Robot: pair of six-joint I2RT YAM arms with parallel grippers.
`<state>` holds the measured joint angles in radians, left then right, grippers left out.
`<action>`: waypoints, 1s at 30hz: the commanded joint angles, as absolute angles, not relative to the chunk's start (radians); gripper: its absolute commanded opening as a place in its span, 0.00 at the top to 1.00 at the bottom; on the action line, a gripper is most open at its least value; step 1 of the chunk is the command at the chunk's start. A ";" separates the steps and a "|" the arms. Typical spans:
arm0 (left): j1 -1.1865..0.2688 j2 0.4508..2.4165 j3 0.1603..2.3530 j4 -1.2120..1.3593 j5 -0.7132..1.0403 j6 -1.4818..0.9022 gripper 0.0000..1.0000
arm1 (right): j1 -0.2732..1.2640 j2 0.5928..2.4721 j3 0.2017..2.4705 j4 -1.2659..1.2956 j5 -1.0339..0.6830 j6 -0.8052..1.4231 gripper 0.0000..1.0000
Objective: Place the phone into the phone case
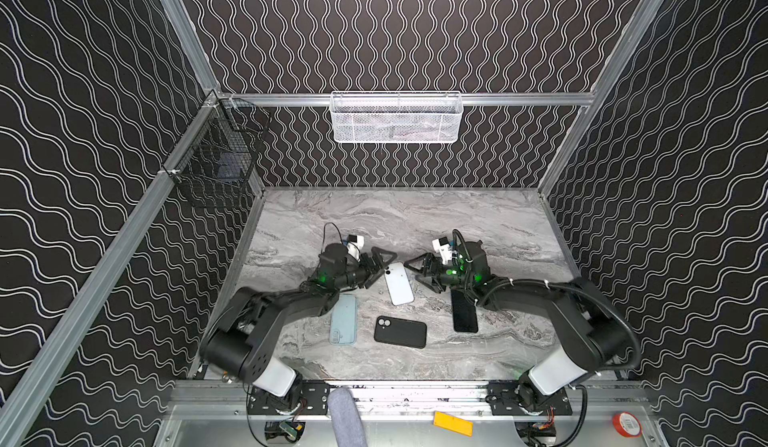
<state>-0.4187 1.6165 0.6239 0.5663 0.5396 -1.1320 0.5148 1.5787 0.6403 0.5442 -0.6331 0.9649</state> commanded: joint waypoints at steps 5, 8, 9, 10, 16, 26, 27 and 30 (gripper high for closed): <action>-0.336 1.466 0.880 -0.121 0.367 -0.812 0.01 | 0.607 1.474 0.604 0.200 -0.591 0.775 0.01; -0.329 1.495 0.988 -0.264 0.326 -0.734 0.01 | 0.651 1.470 0.588 0.207 -0.591 0.775 0.01; -0.330 1.508 1.013 -0.292 0.321 -0.717 0.01 | 0.659 1.481 0.586 0.223 -0.591 0.783 0.01; -0.330 1.516 1.029 -0.312 0.321 -0.709 0.01 | 0.666 1.494 0.588 0.237 -0.594 0.789 0.01; -0.330 1.562 1.073 -0.350 0.337 -0.694 0.01 | 0.699 1.624 0.624 0.348 -0.624 0.838 0.01; -0.330 1.588 1.112 -0.387 0.325 -0.651 0.01 | 0.663 1.756 0.639 0.451 -0.568 0.908 0.01; -0.330 1.600 1.124 -0.390 0.331 -0.639 0.01 | 0.652 1.766 0.644 0.458 -0.566 0.916 0.01; -0.330 1.647 1.160 -0.402 0.348 -0.614 0.01 | 0.617 1.799 0.656 0.480 -0.569 0.938 0.01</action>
